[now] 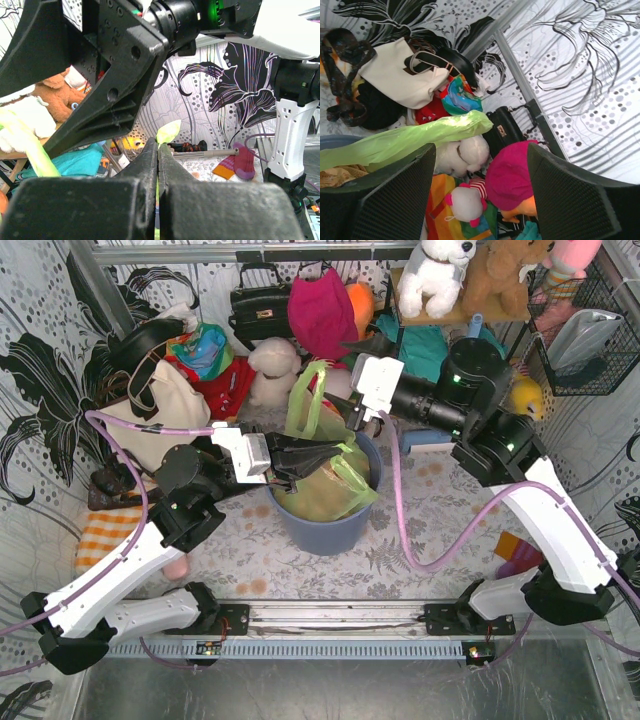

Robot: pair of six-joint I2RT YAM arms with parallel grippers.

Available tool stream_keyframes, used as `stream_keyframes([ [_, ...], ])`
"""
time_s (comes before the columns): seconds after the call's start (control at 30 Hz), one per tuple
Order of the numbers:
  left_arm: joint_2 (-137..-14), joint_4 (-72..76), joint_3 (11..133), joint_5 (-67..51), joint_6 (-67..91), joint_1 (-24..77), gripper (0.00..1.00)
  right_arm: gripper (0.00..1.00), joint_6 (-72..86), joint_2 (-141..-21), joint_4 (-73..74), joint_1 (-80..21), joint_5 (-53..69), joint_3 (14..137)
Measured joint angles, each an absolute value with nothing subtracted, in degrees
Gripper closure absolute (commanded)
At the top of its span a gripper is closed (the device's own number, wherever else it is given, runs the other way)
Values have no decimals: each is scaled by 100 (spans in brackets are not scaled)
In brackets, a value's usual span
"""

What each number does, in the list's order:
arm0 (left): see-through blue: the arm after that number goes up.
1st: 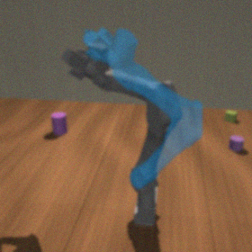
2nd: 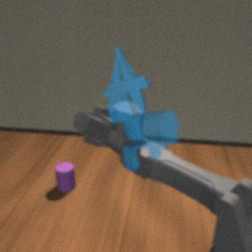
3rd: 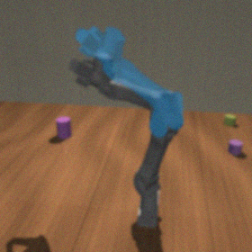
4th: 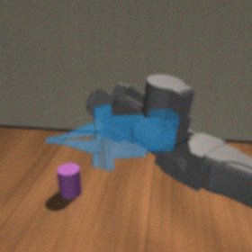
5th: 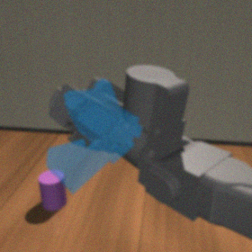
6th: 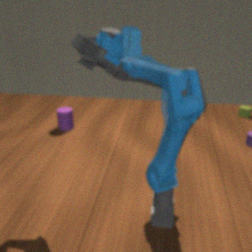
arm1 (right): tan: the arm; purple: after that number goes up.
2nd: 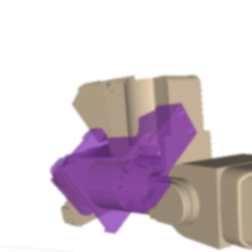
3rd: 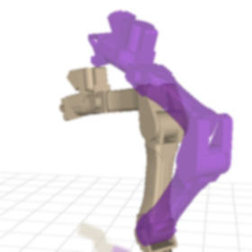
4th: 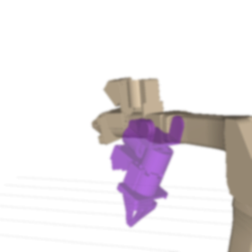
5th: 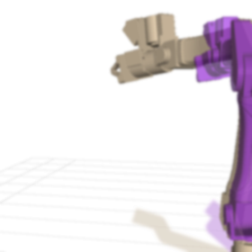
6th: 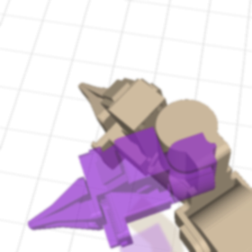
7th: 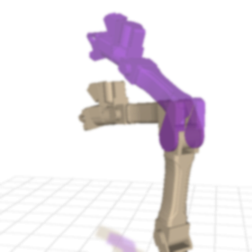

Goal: Tie the trash bag

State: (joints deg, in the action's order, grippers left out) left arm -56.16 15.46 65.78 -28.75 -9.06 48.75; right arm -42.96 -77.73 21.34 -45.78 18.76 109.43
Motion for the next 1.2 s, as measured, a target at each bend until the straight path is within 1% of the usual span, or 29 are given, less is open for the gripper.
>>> stream_keyframes([
  [0.1,-5616,1559,6576,-2875,-902,4875,98,30,-4289,-7905,2069,-4580,2108,10949],
  [0.37,-5605,1590,6576,-2877,-882,4875,98,39,-4093,-8097,1881,-4578,2912,11067],
  [0.53,-5605,1627,6576,-2895,-875,4875,98,42,-4007,-8230,1776,-4580,3242,11404],
  [0.9,-5601,1678,6576,-2919,-840,4875,98,54,-4034,-9185,2226,-4578,3487,12591],
  [1.07,-5599,1675,6576,-2921,-840,4875,98,52,-4007,-9384,2558,-4580,3533,12857],
  [1.2,-5601,1675,6576,-2926,-840,4875,98,47,-3916,-9382,2635,-4580,3559,12873],
])
